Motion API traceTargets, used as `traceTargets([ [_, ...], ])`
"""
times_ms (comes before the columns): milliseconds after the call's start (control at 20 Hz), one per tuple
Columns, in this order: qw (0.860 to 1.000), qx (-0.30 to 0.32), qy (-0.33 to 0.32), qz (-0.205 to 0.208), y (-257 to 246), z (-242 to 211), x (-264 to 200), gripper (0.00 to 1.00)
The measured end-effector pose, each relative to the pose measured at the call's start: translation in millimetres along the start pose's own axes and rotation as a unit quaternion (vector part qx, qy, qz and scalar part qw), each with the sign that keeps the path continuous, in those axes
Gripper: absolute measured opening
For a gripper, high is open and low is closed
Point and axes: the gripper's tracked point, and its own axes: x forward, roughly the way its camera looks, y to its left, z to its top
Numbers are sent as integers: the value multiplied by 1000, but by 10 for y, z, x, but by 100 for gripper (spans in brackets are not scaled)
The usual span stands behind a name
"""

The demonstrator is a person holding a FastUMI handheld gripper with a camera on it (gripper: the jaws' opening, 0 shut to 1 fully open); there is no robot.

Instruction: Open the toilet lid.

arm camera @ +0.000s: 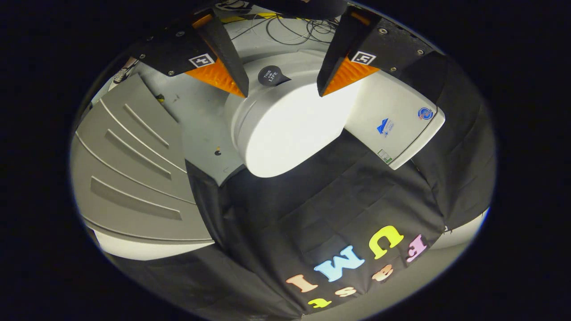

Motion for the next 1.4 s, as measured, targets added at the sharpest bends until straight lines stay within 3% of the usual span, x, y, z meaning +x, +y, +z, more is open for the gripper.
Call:
traceTargets([
  [250,992,122,-2,22,-54,-222,133,94],
  [400,988,152,9,10,-122,-391,316,94],
  [550,982,187,6,40,-74,-466,422,90],
  [750,970,236,23,48,-128,-728,570,81],
  [900,968,244,20,55,-217,-745,670,77],
  [950,967,247,20,59,-239,-764,702,71],
  [1200,952,296,25,71,-292,-796,800,61],
  [1400,949,306,9,80,-238,-718,855,45],
])
